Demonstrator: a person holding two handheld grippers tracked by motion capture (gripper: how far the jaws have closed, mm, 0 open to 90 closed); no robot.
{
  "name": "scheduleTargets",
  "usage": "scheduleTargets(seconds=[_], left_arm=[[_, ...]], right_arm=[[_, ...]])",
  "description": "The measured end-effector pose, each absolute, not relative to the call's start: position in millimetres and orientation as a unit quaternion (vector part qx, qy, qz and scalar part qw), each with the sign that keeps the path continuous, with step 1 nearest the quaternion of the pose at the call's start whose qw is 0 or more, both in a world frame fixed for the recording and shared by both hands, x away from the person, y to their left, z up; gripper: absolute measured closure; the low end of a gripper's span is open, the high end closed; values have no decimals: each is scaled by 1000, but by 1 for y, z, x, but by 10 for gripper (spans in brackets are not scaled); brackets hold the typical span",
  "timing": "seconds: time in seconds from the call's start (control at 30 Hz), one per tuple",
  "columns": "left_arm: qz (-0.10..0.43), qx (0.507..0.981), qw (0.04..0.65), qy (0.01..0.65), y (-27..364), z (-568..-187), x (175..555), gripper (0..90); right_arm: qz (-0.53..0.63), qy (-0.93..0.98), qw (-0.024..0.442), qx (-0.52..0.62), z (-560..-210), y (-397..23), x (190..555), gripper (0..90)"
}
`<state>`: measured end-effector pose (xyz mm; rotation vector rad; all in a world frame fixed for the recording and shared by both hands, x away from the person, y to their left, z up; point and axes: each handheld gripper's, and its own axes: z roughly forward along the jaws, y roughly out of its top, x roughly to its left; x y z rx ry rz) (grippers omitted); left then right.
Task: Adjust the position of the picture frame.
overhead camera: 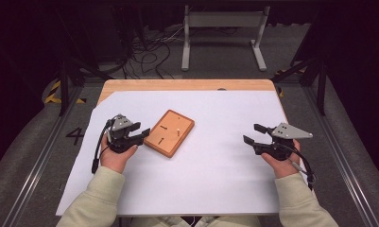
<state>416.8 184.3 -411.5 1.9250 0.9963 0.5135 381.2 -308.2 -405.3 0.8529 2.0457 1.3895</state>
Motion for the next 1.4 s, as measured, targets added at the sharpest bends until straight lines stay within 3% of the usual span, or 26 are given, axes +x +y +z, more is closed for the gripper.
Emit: scheduleTargets(seconds=[0.27, 0.33, 0.6, 0.87, 1.4], left_arm=[[190, 768, 439, 426, 189, -413, 424, 863], [178, 762, 443, 436, 191, -412, 425, 894], [204, 771, 429, 423, 182, -382, 431, 896], [196, 786, 412, 418, 172, -373, 457, 898], [157, 807, 355, 445, 157, -400, 512, 898]], right_arm=[[508, 757, 257, 320, -406, -311, 379, 373], [510, 756, 256, 320, -406, -312, 378, 373], [510, 754, 256, 327, -406, -316, 374, 373], [508, 750, 259, 335, -405, -322, 368, 373], [500, 746, 265, 350, -406, -332, 354, 372]])
